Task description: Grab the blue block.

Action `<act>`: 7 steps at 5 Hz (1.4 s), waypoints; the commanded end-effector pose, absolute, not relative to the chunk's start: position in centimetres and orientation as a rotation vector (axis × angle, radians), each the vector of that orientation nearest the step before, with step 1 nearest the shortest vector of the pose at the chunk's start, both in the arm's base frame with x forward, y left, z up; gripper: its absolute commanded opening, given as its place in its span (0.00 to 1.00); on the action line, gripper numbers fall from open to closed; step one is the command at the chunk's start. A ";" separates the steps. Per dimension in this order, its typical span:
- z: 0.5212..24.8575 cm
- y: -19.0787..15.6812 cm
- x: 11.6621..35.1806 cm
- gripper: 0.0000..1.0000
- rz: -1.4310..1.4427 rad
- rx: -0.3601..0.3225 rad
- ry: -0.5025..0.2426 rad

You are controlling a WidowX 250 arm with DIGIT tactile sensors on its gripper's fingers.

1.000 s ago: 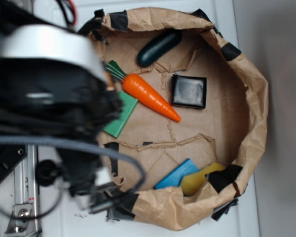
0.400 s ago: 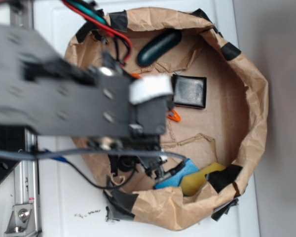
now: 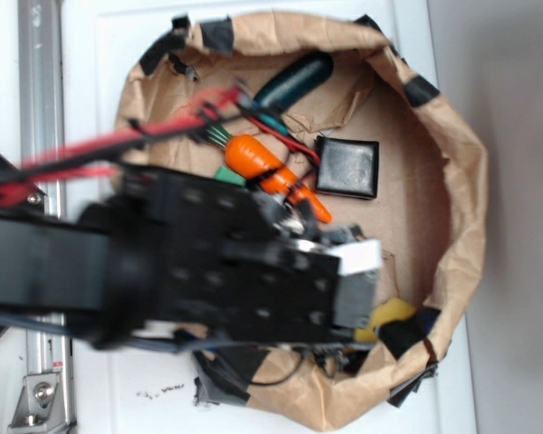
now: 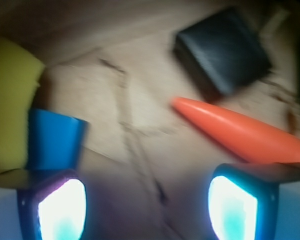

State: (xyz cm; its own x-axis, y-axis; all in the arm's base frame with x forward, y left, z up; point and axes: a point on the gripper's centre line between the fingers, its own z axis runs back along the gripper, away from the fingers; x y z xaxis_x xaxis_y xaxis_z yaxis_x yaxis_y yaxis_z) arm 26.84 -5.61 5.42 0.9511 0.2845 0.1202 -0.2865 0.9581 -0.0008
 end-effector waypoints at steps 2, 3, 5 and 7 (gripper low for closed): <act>2.8 -11.8 28.2 1.00 0.106 -0.187 -0.121; 1.1 -12.4 28.8 1.00 0.079 -0.133 -0.100; 0.0 -8.4 28.4 0.35 0.131 0.033 -0.084; 7.7 -0.1 26.2 0.00 0.149 -0.010 -0.199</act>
State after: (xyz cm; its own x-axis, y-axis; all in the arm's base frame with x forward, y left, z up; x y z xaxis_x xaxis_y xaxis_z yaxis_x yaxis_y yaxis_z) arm 25.84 -1.14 6.28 0.9798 0.1378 0.1452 -0.1371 0.9904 -0.0144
